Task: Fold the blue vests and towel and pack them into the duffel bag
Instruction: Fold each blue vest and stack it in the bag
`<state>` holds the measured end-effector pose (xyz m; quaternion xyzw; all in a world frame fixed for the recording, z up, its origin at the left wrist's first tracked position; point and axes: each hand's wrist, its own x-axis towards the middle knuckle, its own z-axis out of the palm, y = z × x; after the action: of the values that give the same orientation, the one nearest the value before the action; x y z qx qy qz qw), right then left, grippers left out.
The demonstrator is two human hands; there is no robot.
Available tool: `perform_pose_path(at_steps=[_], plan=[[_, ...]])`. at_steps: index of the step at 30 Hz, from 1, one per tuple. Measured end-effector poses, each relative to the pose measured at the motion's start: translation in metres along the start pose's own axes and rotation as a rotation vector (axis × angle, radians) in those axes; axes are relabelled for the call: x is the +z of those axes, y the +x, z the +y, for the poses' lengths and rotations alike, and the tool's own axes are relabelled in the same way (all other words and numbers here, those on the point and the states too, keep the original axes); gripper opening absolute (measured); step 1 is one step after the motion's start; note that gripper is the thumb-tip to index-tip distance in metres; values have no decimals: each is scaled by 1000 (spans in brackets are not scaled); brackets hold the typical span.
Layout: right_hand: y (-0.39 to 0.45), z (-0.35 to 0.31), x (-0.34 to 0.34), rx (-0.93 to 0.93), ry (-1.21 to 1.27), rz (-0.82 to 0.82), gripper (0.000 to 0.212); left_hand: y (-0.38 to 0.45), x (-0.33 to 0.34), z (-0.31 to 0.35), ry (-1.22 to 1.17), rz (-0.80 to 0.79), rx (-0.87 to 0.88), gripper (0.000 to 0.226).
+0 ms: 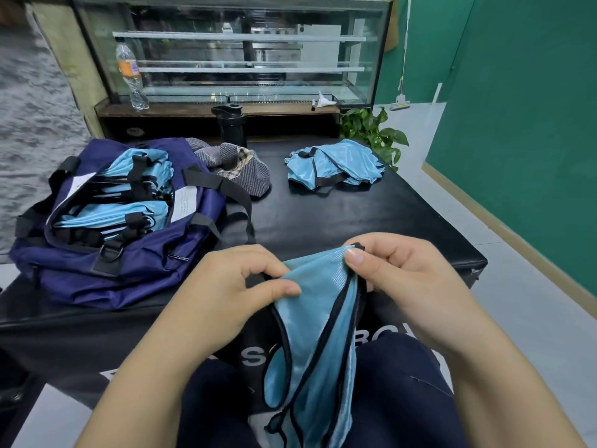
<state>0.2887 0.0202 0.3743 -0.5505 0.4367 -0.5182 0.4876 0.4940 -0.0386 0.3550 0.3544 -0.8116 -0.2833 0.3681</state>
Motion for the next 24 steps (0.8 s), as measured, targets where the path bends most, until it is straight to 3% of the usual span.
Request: perform_pose_path(at_steps=[10, 14, 20, 24], plan=[[24, -25, -12, -138, -334, 208, 18, 35, -16, 40, 244, -16, 190, 30], [35, -42, -20, -180, -568, 140, 16, 54, -36, 60, 237, -2, 139, 41], [67, -79, -16, -137, -886, 4, 49, 77, -52, 70, 329, 72, 45, 31], [88, -94, 3, -172, -1232, 25, 35, 82, -48, 68, 358, 101, -29, 30]])
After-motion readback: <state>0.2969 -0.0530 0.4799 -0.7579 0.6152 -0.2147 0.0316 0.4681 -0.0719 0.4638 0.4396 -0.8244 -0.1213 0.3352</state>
